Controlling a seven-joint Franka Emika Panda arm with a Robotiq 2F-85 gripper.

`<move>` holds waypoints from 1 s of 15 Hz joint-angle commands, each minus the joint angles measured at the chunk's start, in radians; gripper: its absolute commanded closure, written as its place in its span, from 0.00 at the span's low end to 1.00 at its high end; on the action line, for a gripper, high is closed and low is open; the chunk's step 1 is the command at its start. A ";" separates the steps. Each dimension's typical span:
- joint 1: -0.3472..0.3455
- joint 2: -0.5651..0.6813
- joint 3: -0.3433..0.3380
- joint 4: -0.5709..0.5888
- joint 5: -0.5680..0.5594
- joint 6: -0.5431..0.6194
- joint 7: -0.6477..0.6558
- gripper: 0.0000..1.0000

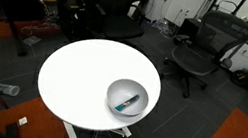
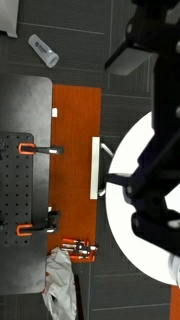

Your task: Take the pen out of the bowl and place it on the table

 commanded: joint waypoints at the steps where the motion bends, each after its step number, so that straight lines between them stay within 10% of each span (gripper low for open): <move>1: 0.001 0.001 -0.001 0.001 -0.001 -0.001 0.000 0.00; 15: -0.051 0.010 0.002 0.012 -0.118 0.121 0.028 0.00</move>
